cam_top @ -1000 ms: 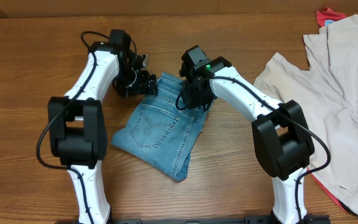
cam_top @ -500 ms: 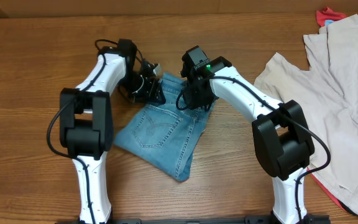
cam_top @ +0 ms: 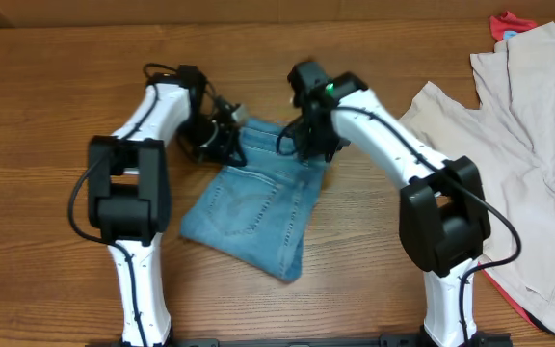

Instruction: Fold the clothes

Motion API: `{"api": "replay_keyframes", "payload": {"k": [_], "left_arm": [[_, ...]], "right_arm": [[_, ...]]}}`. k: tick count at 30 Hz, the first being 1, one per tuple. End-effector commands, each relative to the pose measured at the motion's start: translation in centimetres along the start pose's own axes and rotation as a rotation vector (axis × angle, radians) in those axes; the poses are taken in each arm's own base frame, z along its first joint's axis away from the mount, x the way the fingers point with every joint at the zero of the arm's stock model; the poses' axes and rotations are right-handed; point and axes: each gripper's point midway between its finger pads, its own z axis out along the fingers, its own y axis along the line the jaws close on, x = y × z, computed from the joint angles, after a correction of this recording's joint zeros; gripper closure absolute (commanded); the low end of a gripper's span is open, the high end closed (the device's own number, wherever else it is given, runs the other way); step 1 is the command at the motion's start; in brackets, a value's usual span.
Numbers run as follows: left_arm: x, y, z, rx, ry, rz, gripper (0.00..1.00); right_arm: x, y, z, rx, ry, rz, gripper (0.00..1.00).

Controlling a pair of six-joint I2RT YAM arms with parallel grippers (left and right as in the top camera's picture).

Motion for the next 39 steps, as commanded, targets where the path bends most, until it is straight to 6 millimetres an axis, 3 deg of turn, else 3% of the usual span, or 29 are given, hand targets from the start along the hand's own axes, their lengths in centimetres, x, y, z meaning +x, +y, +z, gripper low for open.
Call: {"api": "replay_keyframes", "payload": {"k": [1, 4, 6, 12, 18, 22, 26, 27, 28, 30, 31, 32, 34, 37, 39], "left_arm": [[1.1, 7.7, -6.3, -0.204, -0.093, -0.156, 0.96], [2.8, 12.4, -9.8, -0.282, -0.142, -0.287, 0.96], [5.3, 15.9, -11.7, -0.340, -0.136, -0.385, 0.96], [10.9, 24.2, -16.8, -0.383, -0.261, -0.686, 0.96], [12.5, 29.5, -20.9, -0.390, -0.482, -0.835, 0.96], [11.4, 32.0, -24.8, -0.456, -0.639, -0.836, 0.96], [8.9, 32.0, -29.5, -0.514, -0.756, -0.767, 0.93], [8.0, 31.6, -31.1, -0.522, -0.792, -0.740, 0.83], [7.2, 31.1, -32.4, -0.523, -0.826, -0.714, 0.60], [6.1, 30.2, -35.1, -0.529, -0.888, -0.688, 0.46], [5.7, 29.6, -36.5, -0.531, -0.913, -0.678, 0.36], [5.4, 29.0, -37.6, -0.533, -0.931, -0.667, 0.19], [4.9, 27.3, -39.6, -0.527, -0.955, -0.639, 0.00], [3.9, 24.8, -40.6, -0.488, -0.961, -0.599, 0.00], [2.8, 22.8, -39.8, -0.430, -0.940, -0.567, 0.00]], "right_arm": [[-4.1, -3.0, -7.2, 0.018, -0.190, 0.092, 0.68], [-4.9, -4.5, -10.0, 0.016, -0.246, 0.127, 0.68], [-5.1, -5.5, -11.1, 0.017, -0.268, 0.147, 0.68], [-4.1, -7.5, -11.4, 0.034, -0.233, 0.185, 0.68], [-3.8, -7.6, -11.3, 0.034, -0.222, 0.206, 0.68], [-3.8, -7.4, -11.3, 0.022, -0.218, 0.223, 0.68], [-3.5, -7.1, -11.2, 0.004, -0.204, 0.230, 0.68], [-3.4, -7.0, -11.2, 0.001, -0.200, 0.230, 0.69], [-3.3, -7.0, -11.2, 0.002, -0.195, 0.232, 0.69], [-3.0, -7.1, -11.1, 0.004, -0.184, 0.238, 0.69], [-2.9, -7.1, -11.1, 0.004, -0.181, 0.242, 0.69], [-2.8, -7.1, -11.1, 0.005, -0.177, 0.250, 0.69], [-2.7, -7.1, -11.0, 0.006, -0.169, 0.253, 0.69], [-2.6, -7.1, -11.0, 0.006, -0.166, 0.253, 0.69], [-2.6, -7.1, -11.0, 0.006, -0.168, 0.253, 0.69]]}}
